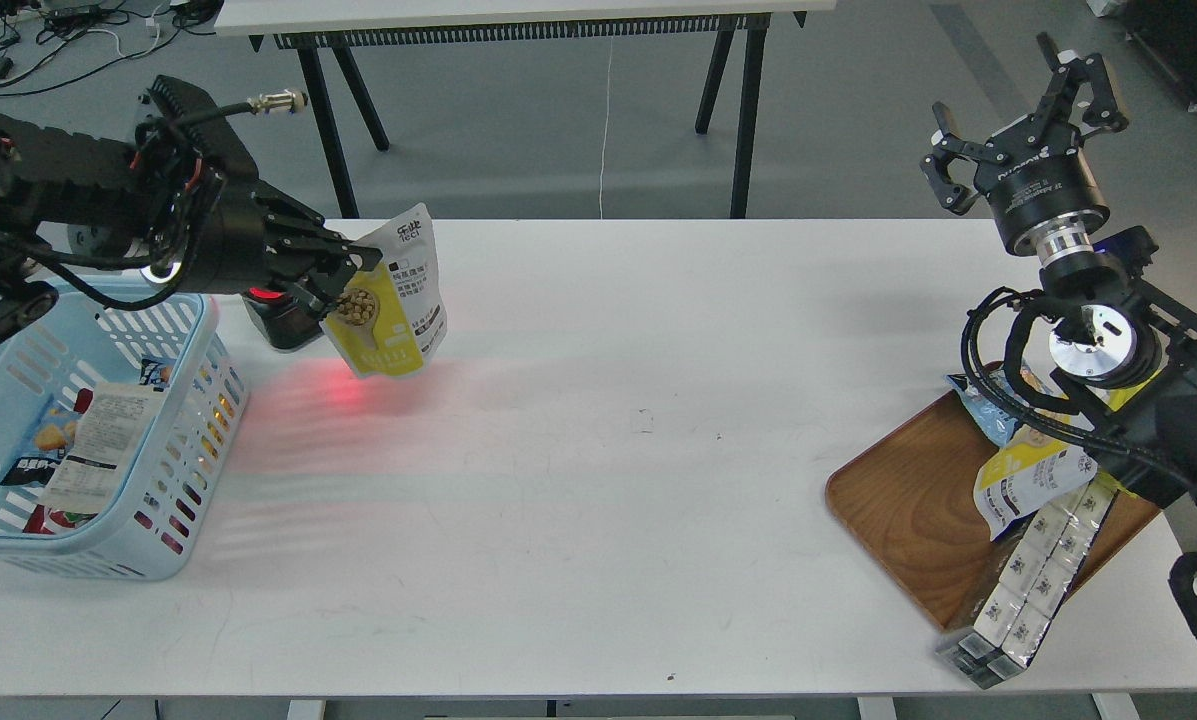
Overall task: Scan snack and place in basket
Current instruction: 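Hold the packet in front of the barcode scanner with the left gripper, then carry the packet over the blue basket and release it inside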
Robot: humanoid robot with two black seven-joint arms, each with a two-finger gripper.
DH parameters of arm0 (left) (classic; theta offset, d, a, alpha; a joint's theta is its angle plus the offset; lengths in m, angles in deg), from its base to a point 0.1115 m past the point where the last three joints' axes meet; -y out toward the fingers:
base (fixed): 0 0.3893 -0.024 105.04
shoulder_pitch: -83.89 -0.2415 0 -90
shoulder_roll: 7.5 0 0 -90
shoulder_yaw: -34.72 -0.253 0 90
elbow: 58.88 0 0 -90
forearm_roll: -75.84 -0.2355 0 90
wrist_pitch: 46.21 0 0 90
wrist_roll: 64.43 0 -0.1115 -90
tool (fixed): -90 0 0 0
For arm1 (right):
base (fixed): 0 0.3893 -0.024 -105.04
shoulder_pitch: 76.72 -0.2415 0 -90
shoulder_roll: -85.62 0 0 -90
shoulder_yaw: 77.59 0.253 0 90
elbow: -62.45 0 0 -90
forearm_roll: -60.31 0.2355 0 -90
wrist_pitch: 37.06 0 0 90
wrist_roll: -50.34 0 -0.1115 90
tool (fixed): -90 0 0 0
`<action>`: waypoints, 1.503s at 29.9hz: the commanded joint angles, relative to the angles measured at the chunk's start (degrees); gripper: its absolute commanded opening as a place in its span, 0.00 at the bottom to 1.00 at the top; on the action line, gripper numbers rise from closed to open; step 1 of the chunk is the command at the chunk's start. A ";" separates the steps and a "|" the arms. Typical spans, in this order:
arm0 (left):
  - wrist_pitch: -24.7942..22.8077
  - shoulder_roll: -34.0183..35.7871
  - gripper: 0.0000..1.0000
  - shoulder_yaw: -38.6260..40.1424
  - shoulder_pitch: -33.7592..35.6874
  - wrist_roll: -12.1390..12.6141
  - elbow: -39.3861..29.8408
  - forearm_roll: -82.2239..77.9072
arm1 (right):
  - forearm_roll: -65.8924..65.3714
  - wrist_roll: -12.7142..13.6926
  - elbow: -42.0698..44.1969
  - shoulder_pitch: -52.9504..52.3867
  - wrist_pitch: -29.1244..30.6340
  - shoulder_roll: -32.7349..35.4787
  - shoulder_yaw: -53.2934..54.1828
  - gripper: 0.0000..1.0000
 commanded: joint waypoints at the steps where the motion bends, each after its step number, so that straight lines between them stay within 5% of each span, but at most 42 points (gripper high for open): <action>1: 0.00 -0.57 0.00 0.53 0.17 0.00 1.17 0.00 | 0.07 0.00 0.04 0.08 0.00 0.00 -0.01 0.99; 13: 0.00 -1.37 0.00 0.09 0.44 0.00 1.70 0.00 | -0.02 0.00 0.04 -0.01 0.00 0.00 -0.01 0.99; 18: 0.00 -0.40 0.00 0.17 0.35 0.00 -6.89 0.00 | -0.02 0.00 0.12 0.08 0.00 0.00 -0.01 0.99; 23: 0.00 0.30 0.00 0.96 0.53 0.00 -7.79 0.00 | -0.02 0.00 0.12 0.17 0.00 0.00 -0.01 0.99; 45: 0.00 29.74 0.00 4.48 -0.09 0.00 -11.13 3.10 | -0.02 0.00 0.12 0.61 0.00 -0.17 0.35 0.99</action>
